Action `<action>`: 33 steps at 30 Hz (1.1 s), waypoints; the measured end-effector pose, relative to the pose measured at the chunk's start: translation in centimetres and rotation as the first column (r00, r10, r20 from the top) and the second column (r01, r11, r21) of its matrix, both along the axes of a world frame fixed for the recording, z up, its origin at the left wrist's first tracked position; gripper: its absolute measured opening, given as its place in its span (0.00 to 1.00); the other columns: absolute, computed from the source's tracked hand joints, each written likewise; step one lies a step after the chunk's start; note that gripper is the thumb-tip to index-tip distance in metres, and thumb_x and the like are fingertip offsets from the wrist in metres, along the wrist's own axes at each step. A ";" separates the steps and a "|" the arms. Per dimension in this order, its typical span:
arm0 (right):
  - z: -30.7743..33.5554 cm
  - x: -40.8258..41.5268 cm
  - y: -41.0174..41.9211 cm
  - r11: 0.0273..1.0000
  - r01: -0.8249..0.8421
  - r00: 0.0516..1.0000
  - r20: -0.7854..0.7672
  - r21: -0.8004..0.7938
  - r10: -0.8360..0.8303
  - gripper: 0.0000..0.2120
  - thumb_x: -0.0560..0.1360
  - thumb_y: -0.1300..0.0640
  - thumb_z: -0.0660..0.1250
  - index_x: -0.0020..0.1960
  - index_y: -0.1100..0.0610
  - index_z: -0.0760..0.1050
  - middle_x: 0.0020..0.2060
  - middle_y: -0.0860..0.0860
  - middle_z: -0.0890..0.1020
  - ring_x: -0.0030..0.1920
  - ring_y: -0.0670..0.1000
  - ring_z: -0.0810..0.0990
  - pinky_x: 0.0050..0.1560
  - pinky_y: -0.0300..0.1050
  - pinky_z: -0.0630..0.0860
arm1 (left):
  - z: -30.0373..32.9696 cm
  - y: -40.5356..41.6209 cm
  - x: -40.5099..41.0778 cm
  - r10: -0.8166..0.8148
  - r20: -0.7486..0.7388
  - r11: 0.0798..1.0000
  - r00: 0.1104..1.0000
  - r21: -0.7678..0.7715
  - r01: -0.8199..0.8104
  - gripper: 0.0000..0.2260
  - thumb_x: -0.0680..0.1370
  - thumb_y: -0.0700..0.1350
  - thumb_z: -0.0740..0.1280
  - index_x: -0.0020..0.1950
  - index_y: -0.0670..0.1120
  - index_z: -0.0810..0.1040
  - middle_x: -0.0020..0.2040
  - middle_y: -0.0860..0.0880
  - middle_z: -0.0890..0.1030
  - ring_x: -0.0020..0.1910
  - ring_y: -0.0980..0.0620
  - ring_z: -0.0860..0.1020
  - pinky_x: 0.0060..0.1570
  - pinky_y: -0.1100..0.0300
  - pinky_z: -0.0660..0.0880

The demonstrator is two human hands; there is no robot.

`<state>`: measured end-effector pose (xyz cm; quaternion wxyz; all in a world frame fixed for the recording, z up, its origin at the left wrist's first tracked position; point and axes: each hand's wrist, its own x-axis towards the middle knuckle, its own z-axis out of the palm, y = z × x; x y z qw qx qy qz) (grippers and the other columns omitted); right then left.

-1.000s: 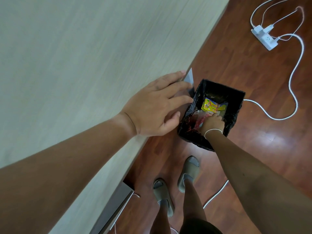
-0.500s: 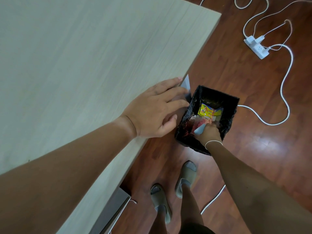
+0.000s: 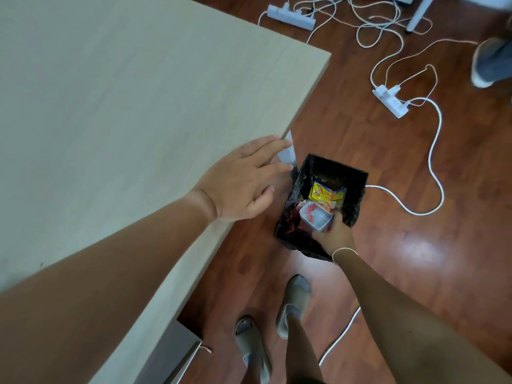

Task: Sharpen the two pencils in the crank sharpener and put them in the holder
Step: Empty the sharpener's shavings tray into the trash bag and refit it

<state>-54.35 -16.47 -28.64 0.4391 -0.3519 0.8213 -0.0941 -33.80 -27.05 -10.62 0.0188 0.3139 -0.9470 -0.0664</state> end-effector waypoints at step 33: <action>30.8 14.4 -7.7 0.594 -0.323 0.832 0.079 -0.737 0.550 0.24 0.67 0.61 0.72 0.60 0.53 0.66 0.52 0.50 0.77 0.55 0.49 0.76 0.56 0.48 0.74 | 18.8 10.3 19.2 0.801 -0.165 0.591 0.575 0.069 -0.804 0.24 0.79 0.52 0.59 0.75 0.50 0.61 0.77 0.51 0.59 0.75 0.49 0.60 0.72 0.56 0.60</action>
